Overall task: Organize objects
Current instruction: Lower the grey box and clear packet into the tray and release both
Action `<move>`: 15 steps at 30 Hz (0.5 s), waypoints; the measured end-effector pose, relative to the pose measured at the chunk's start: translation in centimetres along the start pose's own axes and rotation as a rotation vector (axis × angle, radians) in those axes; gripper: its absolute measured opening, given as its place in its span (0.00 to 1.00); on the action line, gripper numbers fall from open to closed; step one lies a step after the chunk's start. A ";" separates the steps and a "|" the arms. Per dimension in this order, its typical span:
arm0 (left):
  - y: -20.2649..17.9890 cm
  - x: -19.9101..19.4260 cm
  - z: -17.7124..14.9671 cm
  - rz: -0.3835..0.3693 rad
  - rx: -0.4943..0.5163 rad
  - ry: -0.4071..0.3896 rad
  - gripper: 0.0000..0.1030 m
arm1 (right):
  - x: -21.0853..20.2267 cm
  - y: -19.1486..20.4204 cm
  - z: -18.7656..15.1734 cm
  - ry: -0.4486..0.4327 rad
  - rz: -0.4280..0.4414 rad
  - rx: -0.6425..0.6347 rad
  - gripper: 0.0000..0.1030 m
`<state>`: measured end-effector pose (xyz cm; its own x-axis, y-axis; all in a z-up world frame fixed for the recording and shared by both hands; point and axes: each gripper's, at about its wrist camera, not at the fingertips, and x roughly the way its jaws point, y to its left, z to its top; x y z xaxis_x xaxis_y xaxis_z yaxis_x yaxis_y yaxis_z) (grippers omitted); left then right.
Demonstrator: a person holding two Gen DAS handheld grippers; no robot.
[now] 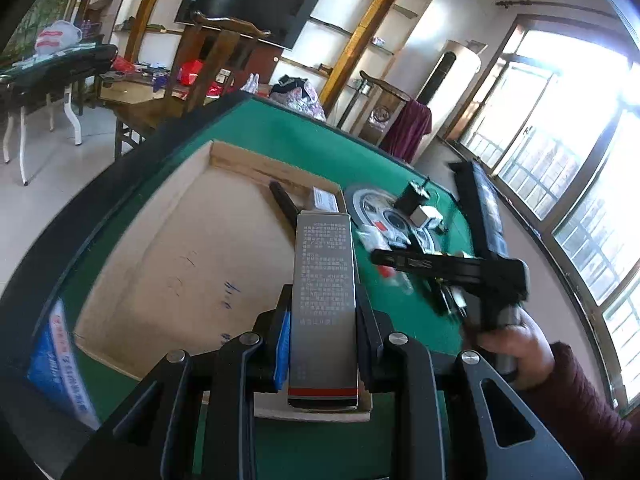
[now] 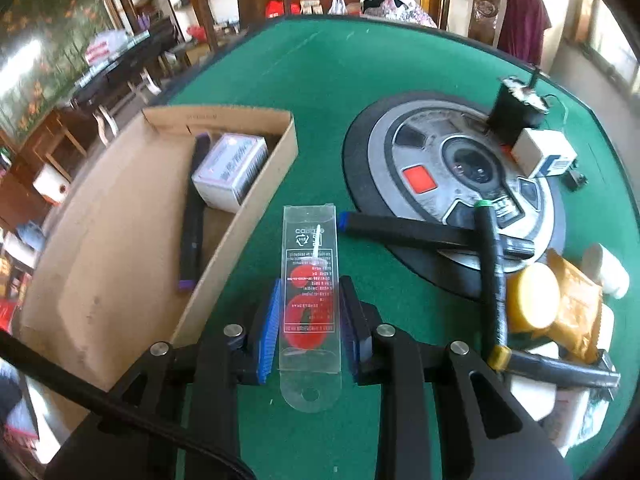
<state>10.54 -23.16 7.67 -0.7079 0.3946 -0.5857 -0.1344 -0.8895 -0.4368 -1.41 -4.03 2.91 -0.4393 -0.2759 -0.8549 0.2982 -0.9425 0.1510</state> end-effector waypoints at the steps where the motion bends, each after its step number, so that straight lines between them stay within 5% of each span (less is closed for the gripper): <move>1: 0.2 -0.2 0.4 -0.008 -0.004 -0.001 0.22 | -0.8 -0.3 0.0 -0.007 0.018 0.012 0.24; 9: 0.4 1.1 7.1 0.063 0.083 0.007 0.22 | -4.1 3.8 4.4 -0.040 0.232 0.079 0.25; 15: 2.6 7.4 12.6 0.165 0.060 0.087 0.22 | 2.7 9.3 8.0 0.081 0.371 0.143 0.25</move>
<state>-3.73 -25.43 10.82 -0.6614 0.2580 -0.7043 -0.0638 -0.9549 -0.2900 -6.56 -15.05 5.99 -0.2545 -0.5921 -0.7646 0.3005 -0.7999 0.5194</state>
